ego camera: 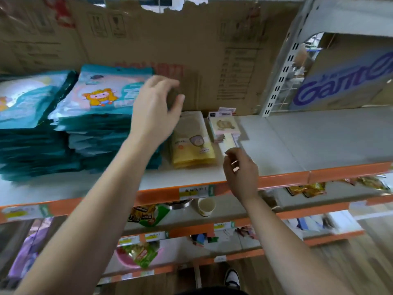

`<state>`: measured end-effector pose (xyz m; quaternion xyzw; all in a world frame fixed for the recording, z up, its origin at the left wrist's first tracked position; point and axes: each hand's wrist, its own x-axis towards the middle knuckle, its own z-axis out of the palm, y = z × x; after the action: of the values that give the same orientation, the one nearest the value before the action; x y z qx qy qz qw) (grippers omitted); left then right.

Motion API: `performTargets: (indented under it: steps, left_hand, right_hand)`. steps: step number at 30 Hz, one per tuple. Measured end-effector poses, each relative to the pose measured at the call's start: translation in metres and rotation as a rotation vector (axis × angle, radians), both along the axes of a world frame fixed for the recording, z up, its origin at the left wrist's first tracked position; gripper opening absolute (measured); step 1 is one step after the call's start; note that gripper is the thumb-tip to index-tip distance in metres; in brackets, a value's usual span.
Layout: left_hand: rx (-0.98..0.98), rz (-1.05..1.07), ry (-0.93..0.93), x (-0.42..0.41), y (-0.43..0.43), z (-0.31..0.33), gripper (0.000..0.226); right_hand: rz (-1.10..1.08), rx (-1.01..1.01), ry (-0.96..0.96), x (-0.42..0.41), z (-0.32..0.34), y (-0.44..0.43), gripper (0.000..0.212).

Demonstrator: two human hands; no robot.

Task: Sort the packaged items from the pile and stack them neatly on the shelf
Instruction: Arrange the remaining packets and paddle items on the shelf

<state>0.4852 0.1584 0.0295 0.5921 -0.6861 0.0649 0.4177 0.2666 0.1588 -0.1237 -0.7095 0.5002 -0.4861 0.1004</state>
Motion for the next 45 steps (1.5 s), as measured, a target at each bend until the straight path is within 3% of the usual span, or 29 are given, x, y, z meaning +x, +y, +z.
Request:
performTargets:
  steps: [3,6,9,12,18,23,30,33,36,40,45]
  left_hand:
    - [0.134,-0.002,0.094,-0.039,-0.013,-0.022,0.035]
    - [0.279,0.016,0.154,-0.071,-0.032,-0.042,0.033]
    - [0.438,0.041,0.292,-0.096,-0.055,-0.061,0.019]
    - [0.568,0.063,0.421,-0.113,-0.080,-0.079,0.034]
    - [0.693,0.055,0.762,-0.137,-0.109,-0.094,0.054]
    - [0.725,0.053,0.900,-0.141,-0.122,-0.101,0.039]
    - [0.750,-0.036,0.846,-0.144,-0.126,-0.108,0.061]
    - [0.762,-0.068,0.841,-0.147,-0.126,-0.108,0.041]
    - [0.777,-0.089,0.830,-0.151,-0.131,-0.111,0.041]
    - [0.775,-0.118,0.929,-0.160,-0.136,-0.125,0.088]
    - [0.793,-0.170,1.006,-0.184,-0.135,-0.124,0.056]
  right_hand:
    - [-0.024,0.042,-0.083,-0.030,0.010,-0.021,0.017]
    - [-0.050,0.111,-0.045,-0.057,0.012,-0.047,0.019]
    - [-0.023,0.270,-0.040,-0.075,0.009,-0.075,0.029]
    - [0.038,0.362,-0.021,-0.085,0.008,-0.099,0.032]
    - [0.201,0.547,-0.027,-0.095,0.015,-0.131,0.040]
    - [0.330,0.616,0.008,-0.094,0.016,-0.141,0.046]
    - [0.435,0.592,0.035,-0.085,0.013,-0.148,0.049]
    - [0.398,0.574,0.017,-0.084,0.009,-0.149,0.049]
    - [0.360,0.568,-0.010,-0.089,0.007,-0.145,0.048]
    - [0.294,0.532,0.019,-0.105,0.006,-0.141,0.043]
    - [0.182,0.503,0.064,-0.122,0.004,-0.140,0.040]
